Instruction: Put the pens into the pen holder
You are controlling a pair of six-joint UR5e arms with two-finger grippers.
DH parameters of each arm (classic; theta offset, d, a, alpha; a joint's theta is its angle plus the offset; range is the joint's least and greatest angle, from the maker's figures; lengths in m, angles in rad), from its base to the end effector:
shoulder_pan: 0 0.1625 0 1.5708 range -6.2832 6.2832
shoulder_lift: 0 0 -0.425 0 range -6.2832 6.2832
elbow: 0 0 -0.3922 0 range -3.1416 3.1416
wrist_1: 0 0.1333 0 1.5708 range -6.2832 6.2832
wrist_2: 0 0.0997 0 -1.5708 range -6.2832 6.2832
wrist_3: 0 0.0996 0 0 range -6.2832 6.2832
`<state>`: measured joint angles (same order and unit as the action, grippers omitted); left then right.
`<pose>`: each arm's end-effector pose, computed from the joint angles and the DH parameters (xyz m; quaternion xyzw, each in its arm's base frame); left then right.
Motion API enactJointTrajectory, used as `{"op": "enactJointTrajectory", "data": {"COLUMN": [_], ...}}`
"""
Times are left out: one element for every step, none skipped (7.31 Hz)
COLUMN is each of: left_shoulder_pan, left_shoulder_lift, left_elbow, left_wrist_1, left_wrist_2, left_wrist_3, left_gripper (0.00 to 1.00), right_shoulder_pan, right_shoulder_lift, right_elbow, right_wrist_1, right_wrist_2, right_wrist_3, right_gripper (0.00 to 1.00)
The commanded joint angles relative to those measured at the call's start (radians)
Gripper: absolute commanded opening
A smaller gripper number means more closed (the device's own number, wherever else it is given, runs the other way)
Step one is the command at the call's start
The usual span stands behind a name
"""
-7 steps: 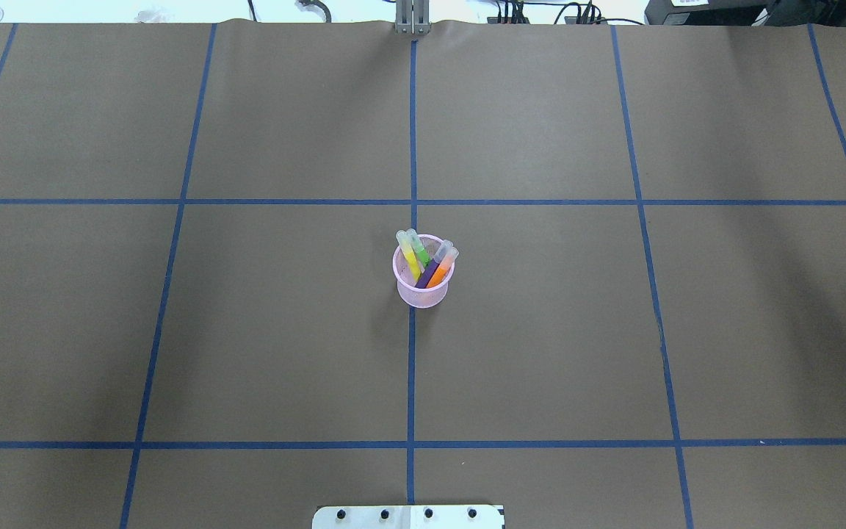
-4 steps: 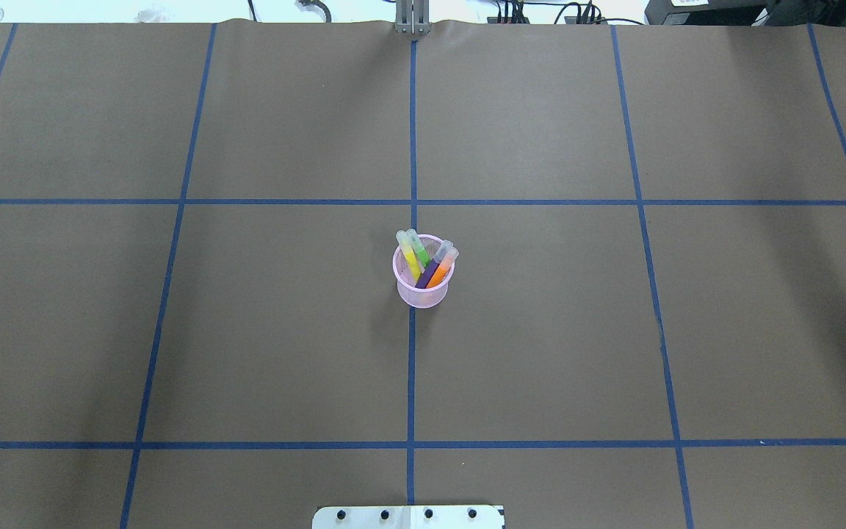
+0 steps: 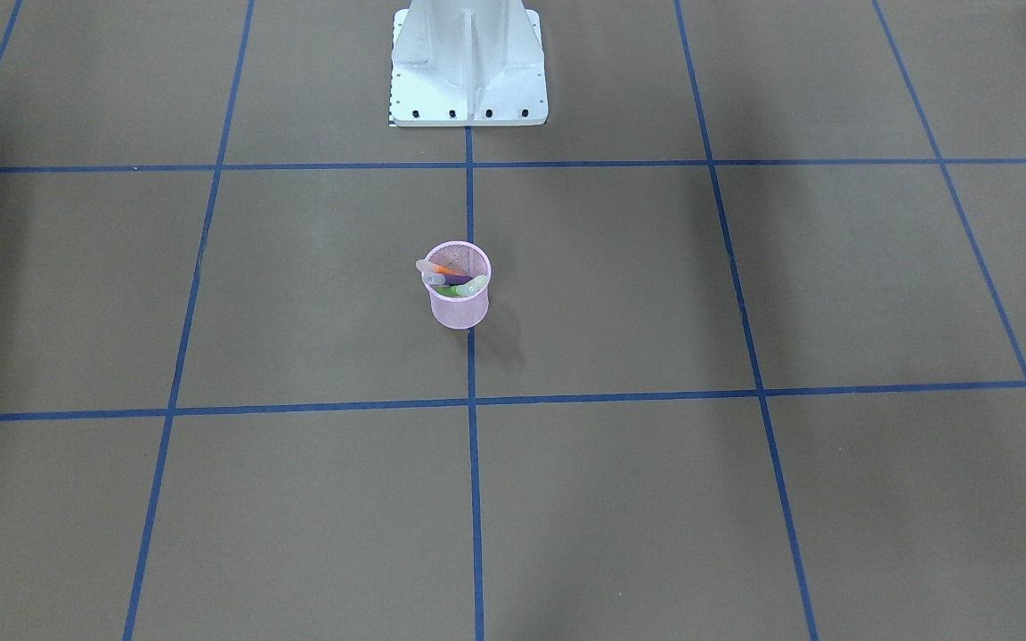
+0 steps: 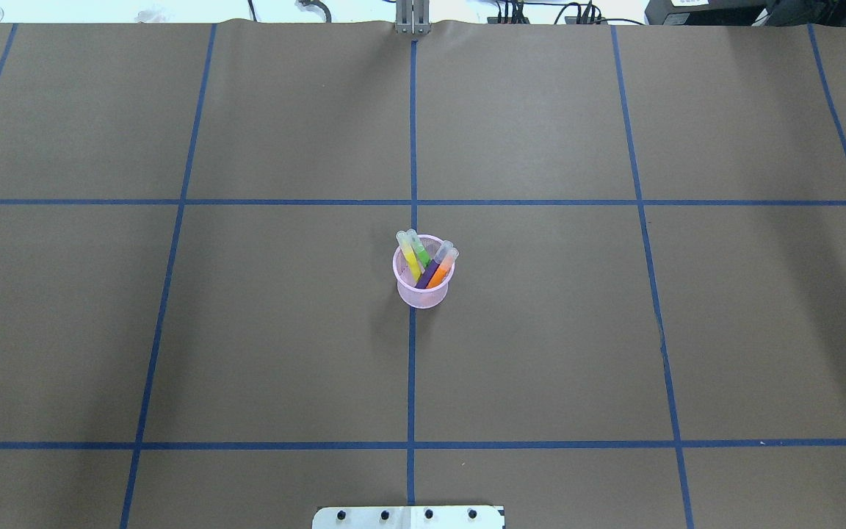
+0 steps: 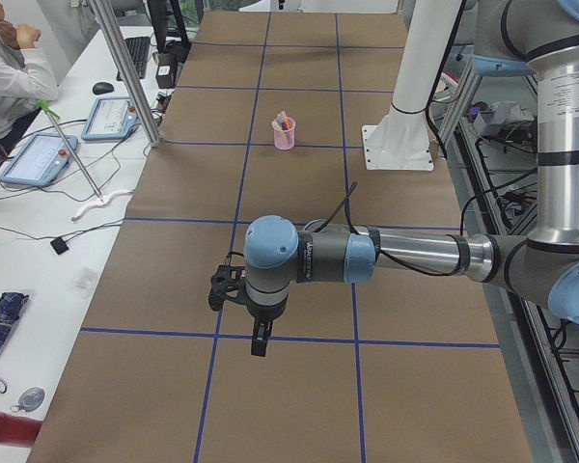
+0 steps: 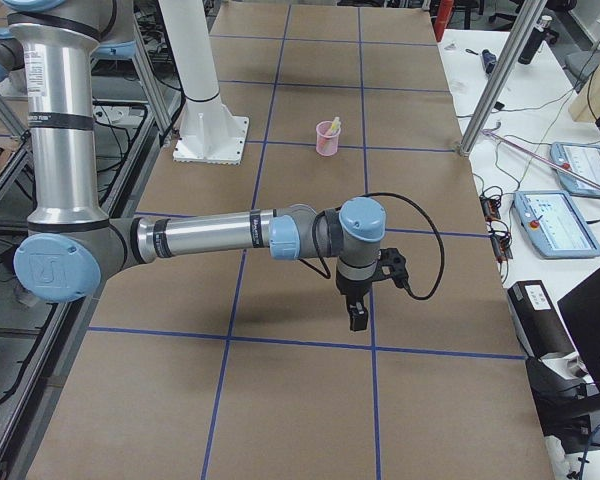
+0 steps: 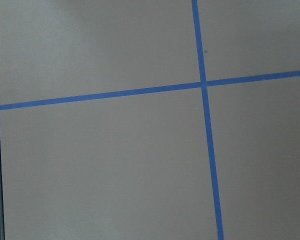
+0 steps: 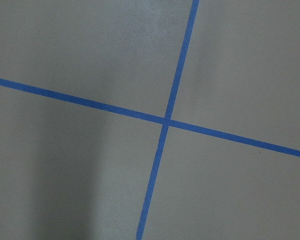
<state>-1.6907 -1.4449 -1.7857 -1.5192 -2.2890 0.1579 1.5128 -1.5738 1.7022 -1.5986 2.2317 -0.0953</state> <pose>-0.1199 -0.4285 0.6205 0.0660 0.3456 0.0244 0.9358 0.0434 -0.4981 0.6055 0.0536 -0.3231 -0.0886 0.9407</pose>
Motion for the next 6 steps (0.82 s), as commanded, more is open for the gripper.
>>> {"op": "enactJointTrajectory", "data": {"left_shoulder_pan": [0.002, 0.002, 0.002, 0.002, 0.003, 0.003], "left_shoulder_lift": [-0.006, -0.008, -0.006, -0.003, 0.001, 0.003], "left_elbow": [0.005, 0.005, 0.006, 0.006, 0.008, 0.008], "left_wrist_1": [-0.009, -0.009, -0.009, -0.009, -0.009, -0.007], "left_wrist_2": [-0.006, -0.004, -0.004, -0.006, -0.006, -0.004], "left_wrist_3": [0.0, 0.0, 0.0, 0.0, 0.0, 0.0], "left_gripper": [1.0, 1.0, 1.0, 1.0, 1.0, 1.0], "right_shoulder_pan": [0.021, 0.024, 0.024, 0.024, 0.024, 0.024], "right_shoulder_lift": [-0.017, -0.014, -0.017, -0.025, -0.057, -0.066], "right_elbow": [-0.027, -0.013, -0.016, -0.019, -0.019, -0.016], "right_wrist_1": [0.008, 0.017, 0.063, 0.119, 0.127, 0.128], "right_wrist_2": [-0.007, -0.006, -0.006, -0.006, -0.003, 0.002], "right_wrist_3": [-0.001, -0.007, -0.01, -0.001, 0.002, 0.0], "right_gripper": [1.0, 1.0, 1.0, 1.0, 1.0, 1.0]}}
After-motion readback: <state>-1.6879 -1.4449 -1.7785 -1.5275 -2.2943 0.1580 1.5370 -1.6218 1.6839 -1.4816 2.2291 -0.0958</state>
